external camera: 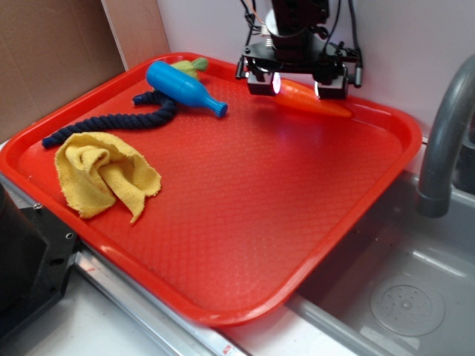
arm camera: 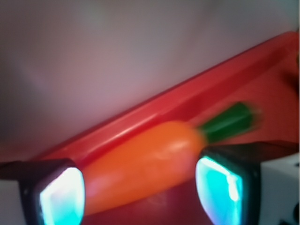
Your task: Grab the carrot.
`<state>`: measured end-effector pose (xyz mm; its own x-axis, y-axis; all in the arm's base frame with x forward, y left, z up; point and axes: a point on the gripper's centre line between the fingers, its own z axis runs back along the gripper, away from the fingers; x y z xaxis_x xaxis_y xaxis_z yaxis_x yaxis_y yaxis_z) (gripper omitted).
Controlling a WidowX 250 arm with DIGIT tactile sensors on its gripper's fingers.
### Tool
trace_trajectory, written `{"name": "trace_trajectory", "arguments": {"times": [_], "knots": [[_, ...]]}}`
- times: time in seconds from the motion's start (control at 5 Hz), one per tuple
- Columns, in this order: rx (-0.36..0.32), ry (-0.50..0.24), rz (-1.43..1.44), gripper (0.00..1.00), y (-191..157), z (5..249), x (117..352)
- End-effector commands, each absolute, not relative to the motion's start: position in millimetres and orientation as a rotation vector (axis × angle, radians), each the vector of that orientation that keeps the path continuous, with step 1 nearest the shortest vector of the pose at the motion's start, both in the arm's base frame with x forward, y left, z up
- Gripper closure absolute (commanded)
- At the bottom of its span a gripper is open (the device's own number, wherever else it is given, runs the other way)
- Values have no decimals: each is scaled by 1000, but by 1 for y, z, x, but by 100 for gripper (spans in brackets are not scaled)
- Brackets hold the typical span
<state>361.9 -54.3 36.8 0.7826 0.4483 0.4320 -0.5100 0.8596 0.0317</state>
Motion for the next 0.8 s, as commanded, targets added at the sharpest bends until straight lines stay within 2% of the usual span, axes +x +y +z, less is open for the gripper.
{"name": "trace_trajectory", "arguments": {"times": [0.0,0.2,0.4,0.6], "knots": [[107,-409,568,100,-43,44,394],[64,-289,616,100,-40,33,379],[-27,-200,610,100,-43,20,347],[-37,-103,612,100,-47,2,317]]}}
